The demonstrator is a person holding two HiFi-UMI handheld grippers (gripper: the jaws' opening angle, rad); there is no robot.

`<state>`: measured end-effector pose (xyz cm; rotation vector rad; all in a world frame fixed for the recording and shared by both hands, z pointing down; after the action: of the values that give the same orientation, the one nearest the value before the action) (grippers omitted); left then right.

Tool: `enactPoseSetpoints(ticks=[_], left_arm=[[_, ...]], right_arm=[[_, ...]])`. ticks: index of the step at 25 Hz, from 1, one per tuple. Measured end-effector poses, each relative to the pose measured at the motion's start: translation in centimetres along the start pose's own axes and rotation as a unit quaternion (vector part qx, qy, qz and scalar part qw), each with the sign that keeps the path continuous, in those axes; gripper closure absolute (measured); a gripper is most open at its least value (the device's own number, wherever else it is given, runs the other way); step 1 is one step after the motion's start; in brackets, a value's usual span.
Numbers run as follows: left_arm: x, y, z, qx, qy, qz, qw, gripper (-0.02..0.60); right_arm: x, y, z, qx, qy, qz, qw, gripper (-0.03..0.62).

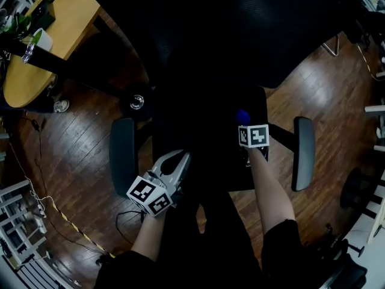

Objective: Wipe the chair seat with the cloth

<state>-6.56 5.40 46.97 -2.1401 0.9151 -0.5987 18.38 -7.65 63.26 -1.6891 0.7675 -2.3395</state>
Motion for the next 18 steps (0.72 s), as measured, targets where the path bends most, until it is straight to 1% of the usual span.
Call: enactPoseSetpoints(ticks=[2,4,6,10,13,16,18], left_arm=[[-0.5,-0.2,0.3,-0.005,0.001,0.005,1.0000,0.589],[-1.1,-0.1,0.4,-0.009,0.006,0.012,0.9999,0.589],[-1.7,0.2,0.6,-0.014,0.011,0.020,0.9996,0.589],[-3.2,0.7,1.4,-0.016,0.021,0.030,0.9992,0.589],[-4.1,0.9,1.1,-0.020,0.028,0.036,0.9987,0.589],[-4.6,0.8,0.6,-0.026,0.033,0.038,0.9984,0.589],[-4.8,0.7,0.3,-0.026,0.034,0.038,0.9984,0.589]], right_arm=[[0.5,0.8,-2.6,0.000,0.033,-0.003,0.999,0.554],[1.6,1.4,-6.2,-0.005,0.074,-0.017,0.997,0.555],[2.7,1.6,-10.3,-0.023,0.110,-0.035,0.993,0.555],[4.5,0.9,-18.6,-0.081,0.173,-0.072,0.979,0.554],[5.5,0.0,-24.1,-0.108,0.218,-0.095,0.965,0.554],[6.5,-1.7,-27.0,-0.120,0.240,-0.119,0.956,0.554],[7.0,-2.5,-27.5,-0.114,0.243,-0.119,0.956,0.554]])
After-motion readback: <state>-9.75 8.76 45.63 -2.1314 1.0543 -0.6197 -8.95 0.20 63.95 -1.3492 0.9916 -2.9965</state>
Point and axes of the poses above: the fingertips, and each gripper's own axes: x forward along the fingers, z to its right, y out of its top, the point moved 6 cm from there along -x, backward along the fingers, and after that the axes turned 6 degrees about z, right-handed, at the moved point
